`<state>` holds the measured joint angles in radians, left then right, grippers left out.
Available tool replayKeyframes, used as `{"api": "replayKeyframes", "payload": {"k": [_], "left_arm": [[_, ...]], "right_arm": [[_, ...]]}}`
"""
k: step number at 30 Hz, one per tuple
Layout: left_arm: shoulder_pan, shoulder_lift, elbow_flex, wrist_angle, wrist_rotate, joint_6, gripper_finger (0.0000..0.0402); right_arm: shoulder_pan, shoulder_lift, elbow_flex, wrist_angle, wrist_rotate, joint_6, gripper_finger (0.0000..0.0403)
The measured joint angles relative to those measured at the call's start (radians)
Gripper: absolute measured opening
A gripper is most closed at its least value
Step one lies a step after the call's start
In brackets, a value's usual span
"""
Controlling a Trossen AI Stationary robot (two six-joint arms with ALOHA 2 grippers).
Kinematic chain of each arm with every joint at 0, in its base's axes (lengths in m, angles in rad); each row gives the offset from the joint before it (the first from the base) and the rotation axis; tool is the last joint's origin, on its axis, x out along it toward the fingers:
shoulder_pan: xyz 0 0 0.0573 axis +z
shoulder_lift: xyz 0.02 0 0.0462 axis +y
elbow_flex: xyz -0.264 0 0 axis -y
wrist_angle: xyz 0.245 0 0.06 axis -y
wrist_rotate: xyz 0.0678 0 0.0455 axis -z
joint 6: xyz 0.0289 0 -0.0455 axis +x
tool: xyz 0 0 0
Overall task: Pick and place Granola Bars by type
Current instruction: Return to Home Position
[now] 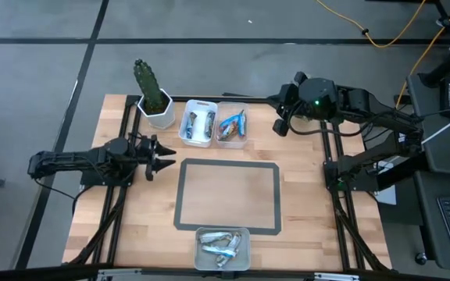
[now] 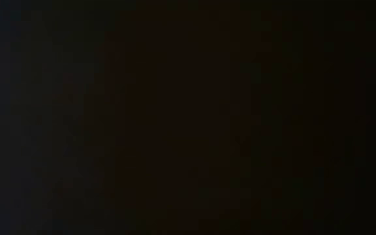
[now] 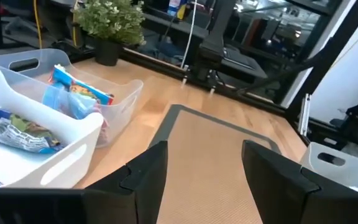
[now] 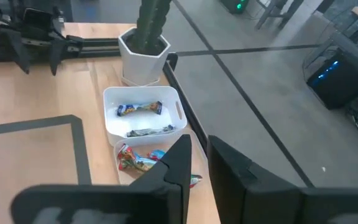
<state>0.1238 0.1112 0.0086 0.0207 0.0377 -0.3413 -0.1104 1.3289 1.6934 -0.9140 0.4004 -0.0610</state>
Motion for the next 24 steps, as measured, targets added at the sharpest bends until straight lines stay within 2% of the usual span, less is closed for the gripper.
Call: {"api": "replayKeyframes", "payload": {"k": [12,16,20,24], "left_arm": [[0.0,-0.001,0.0,0.002,-0.001,-0.03,0.0198],[-0.017,-0.068,0.0,-0.001,-0.012,-0.03,0.0198],[-0.019,-0.111,0.0,0.03,-0.013,-0.03,0.0198],[-0.019,-0.106,0.0,0.073,-0.013,-0.03,0.0198]], "right_arm": [[0.0,0.0,0.0,0.051,0.0,-0.051,0.0057],[0.013,-0.001,-0.008,0.107,-0.044,-0.059,0.0057],[0.056,-0.015,-0.112,0.246,-0.14,-0.113,0.0057],[0.12,-0.068,-0.314,0.505,-0.206,-0.133,0.0057]]}}
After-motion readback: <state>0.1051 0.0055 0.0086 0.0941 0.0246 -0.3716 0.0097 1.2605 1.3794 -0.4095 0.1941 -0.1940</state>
